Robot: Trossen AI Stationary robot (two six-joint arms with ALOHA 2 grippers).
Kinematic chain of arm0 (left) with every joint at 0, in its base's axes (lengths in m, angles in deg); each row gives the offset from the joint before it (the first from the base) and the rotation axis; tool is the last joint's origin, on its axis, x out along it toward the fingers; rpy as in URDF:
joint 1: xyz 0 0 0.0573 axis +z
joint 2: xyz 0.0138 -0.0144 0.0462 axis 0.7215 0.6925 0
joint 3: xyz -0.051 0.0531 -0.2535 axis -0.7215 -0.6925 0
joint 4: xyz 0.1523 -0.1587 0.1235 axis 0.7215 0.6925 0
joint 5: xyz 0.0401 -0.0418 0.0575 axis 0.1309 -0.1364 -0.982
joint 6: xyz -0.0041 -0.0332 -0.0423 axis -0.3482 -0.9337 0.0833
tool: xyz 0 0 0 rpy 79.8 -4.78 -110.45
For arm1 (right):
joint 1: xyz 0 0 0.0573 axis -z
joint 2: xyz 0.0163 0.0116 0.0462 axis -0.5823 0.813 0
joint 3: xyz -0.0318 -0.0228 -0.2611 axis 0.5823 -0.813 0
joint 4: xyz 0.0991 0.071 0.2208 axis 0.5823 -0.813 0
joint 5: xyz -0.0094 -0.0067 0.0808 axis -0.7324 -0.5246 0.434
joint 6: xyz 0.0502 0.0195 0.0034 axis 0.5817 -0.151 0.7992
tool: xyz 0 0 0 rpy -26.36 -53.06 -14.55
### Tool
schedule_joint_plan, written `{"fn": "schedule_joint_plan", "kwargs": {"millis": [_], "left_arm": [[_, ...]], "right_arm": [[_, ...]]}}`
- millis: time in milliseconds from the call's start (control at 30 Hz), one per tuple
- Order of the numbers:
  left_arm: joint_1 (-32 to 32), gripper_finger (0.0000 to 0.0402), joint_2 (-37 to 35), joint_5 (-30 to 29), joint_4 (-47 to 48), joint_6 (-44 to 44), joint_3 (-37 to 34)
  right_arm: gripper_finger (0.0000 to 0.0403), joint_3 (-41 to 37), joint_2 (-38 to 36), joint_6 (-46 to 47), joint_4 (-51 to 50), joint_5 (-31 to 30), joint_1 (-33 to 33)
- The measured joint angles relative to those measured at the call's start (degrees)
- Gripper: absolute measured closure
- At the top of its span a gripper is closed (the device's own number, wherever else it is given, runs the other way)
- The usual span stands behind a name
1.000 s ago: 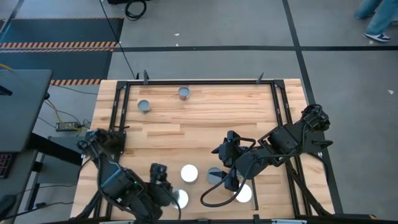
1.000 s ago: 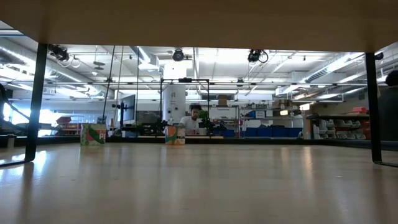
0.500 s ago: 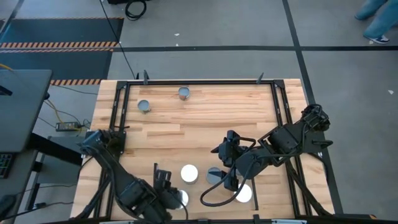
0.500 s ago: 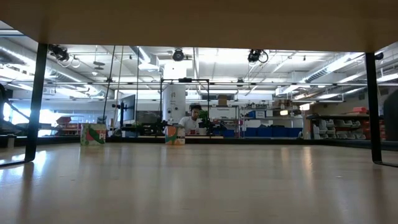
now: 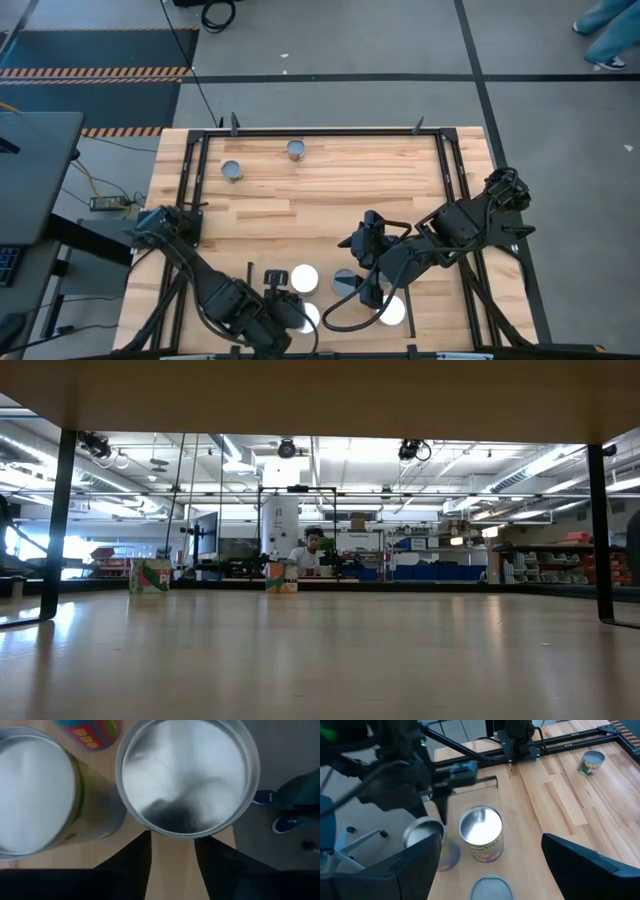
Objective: Pick and place cans onto a shelf
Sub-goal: Put the large canned peaches on the shelf, then adjust the large canned peaches on the shelf
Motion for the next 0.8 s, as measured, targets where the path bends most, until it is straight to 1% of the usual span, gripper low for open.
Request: {"fn": "schedule_joint_plan", "kwargs": {"millis": [167, 267, 333, 467, 633, 800], "left_arm": [[0.5, 0.0246, 0.0, 2.1, 1.4, 0.1, 0.9], [0.4, 0.0246, 0.0, 3.2, 3.5, 0.0, 2.2], [0.3, 0.0246, 0.0, 2.0, 5.7, -0.3, 3.7], [0.4, 0.0246, -0.3, -4.4, 7.5, -1.5, 4.4], [1.8, 0.0246, -0.4, -5.2, 8.6, -2.8, 4.4], [3.3, 0.0246, -0.4, -6.5, 11.2, -4.5, 4.4]], "right_arm": [[0.0051, 0.0, 0.1, -0.3, 1.4, 1.6, -0.5], [0.0051, -1.4, 0.1, -1.6, 2.5, 1.5, -0.7], [0.0051, -3.2, 0.1, -2.5, 3.9, 1.6, -0.8], [0.0051, -7.3, 0.1, -3.1, 7.8, 1.7, -0.7], [0.0051, -12.5, 0.1, -4.6, 10.1, 1.3, 0.4], [0.0051, -18.8, 0.2, -9.1, 16.7, 1.3, 1.2]]}}
